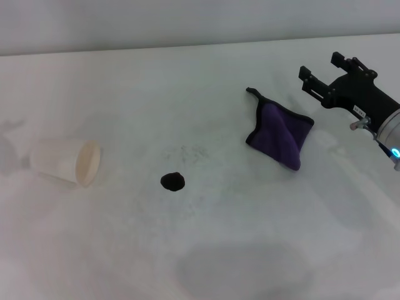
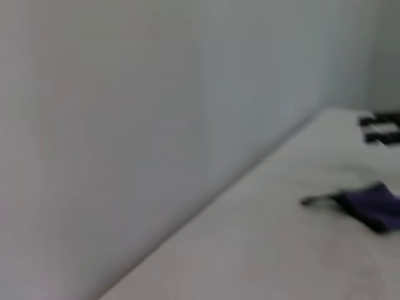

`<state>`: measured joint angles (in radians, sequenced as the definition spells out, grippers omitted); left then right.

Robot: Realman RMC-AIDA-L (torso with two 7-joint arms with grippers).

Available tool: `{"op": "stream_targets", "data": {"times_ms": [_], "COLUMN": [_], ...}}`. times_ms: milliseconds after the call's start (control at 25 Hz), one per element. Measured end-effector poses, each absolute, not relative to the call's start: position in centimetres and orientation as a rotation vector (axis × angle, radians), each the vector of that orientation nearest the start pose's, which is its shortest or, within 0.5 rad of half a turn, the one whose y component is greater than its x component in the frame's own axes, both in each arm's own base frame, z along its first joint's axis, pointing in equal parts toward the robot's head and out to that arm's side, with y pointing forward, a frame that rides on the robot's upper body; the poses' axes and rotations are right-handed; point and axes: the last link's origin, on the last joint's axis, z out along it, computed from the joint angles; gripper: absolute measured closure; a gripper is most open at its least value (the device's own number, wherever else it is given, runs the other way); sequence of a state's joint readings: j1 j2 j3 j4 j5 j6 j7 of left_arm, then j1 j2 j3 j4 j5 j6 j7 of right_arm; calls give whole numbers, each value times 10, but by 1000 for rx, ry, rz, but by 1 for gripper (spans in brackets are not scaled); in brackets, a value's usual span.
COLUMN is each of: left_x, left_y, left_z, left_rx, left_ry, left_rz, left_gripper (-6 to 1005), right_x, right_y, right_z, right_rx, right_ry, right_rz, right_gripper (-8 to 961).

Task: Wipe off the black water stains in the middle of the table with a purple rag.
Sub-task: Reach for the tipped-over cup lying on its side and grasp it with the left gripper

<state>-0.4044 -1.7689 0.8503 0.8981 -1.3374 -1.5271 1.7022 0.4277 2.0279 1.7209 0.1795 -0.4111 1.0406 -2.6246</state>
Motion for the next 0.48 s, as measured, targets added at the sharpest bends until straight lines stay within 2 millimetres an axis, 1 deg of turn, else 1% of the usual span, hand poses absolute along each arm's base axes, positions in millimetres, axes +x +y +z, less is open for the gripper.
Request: {"op": "stream_targets", "data": {"times_ms": [80, 120, 160, 200, 480], "left_x": [-288, -288, -278, -278, -247], "left_y": [349, 349, 354, 354, 371], "left_z": [153, 153, 148, 148, 123], "left_rx": [-2597, -2597, -2646, -2646, -2857], "left_ry": [-300, -300, -241, -241, -91], "left_rz": [-299, -299, -213, -213, 81], "left_gripper": [121, 121, 121, 121, 121], "right_x": [339, 339, 339, 339, 340], "right_y": [340, 339, 338, 337, 333], "right_z": [-9, -10, -10, -10, -9], "right_rx": [-1892, -1894, -1895, -1896, -1895], "right_ry": [608, 606, 606, 605, 599], "right_rz": [661, 664, 665, 668, 683], "right_gripper": [137, 137, 137, 137, 137]}}
